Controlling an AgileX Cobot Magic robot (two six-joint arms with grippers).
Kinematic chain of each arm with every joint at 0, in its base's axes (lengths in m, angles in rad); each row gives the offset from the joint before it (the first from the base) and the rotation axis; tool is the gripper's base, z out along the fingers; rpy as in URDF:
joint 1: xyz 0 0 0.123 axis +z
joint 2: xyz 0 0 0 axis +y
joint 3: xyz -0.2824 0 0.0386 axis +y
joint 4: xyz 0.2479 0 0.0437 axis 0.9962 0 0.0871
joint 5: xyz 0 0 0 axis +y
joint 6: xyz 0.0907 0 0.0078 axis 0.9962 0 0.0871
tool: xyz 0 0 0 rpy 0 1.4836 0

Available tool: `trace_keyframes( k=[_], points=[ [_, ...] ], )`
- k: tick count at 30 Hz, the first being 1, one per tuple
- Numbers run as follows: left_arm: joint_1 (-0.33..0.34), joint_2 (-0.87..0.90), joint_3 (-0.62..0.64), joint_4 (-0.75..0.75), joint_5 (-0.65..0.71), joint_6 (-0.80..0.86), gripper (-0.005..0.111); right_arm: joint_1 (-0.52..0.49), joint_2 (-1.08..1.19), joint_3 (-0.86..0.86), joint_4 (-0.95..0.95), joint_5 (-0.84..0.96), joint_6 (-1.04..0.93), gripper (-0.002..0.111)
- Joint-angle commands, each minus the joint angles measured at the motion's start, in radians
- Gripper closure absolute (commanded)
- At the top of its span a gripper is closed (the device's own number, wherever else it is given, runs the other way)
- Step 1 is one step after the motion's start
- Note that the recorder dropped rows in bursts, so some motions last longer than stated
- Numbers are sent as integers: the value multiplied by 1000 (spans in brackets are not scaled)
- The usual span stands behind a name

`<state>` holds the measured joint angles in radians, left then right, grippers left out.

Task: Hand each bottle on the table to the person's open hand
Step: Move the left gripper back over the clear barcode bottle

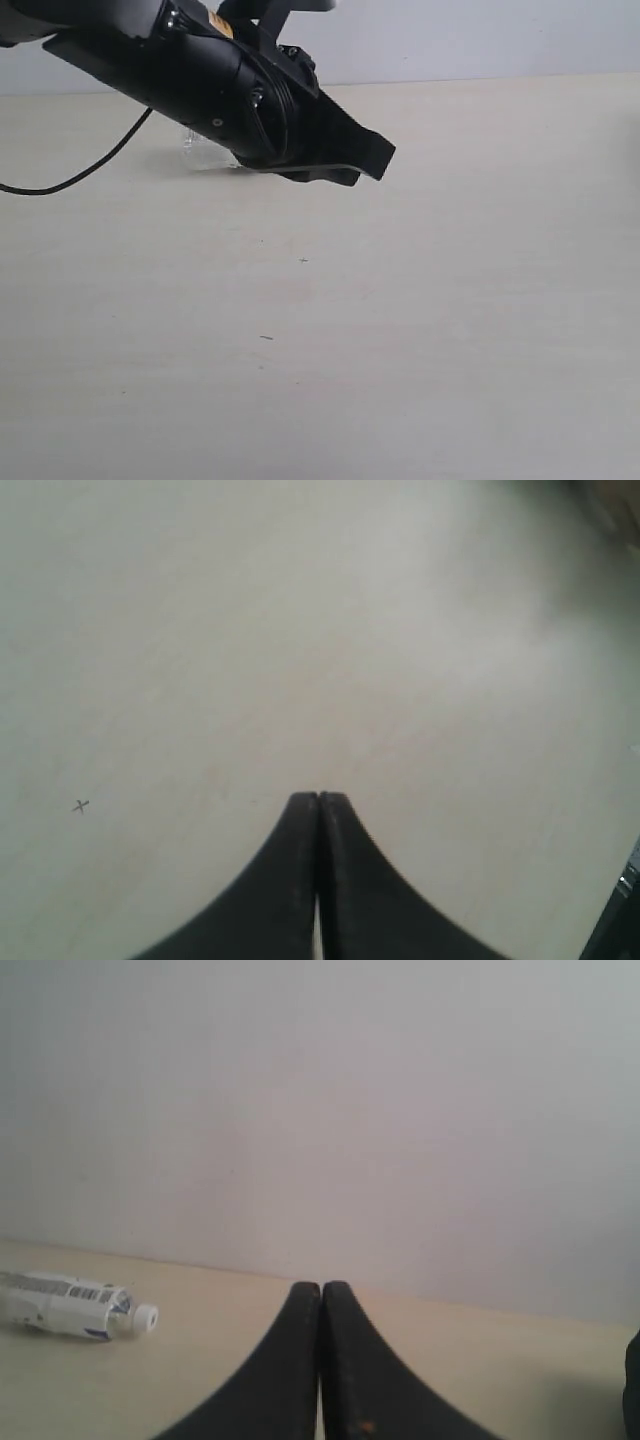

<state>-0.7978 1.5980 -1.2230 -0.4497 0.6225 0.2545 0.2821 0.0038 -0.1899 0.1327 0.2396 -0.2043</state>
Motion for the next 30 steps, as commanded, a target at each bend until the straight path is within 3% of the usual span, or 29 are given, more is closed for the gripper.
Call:
trace_keyframes(
  k=[1,22,26,30],
  points=[
    [2,-44,23,25,-15,3,107,-6,-4,63,-12,-31,-1,108],
    [2,-70,25,73,-44,1,107,-6,-4,190,-10,-56,-1,108],
    [36,-80,25,74,-44,-1,107,-6,-4,190,-10,-56,-1,108],
    [112,-98,25,72,-35,-3,107,-6,-4,190,-10,-56,-1,108]
  ],
)
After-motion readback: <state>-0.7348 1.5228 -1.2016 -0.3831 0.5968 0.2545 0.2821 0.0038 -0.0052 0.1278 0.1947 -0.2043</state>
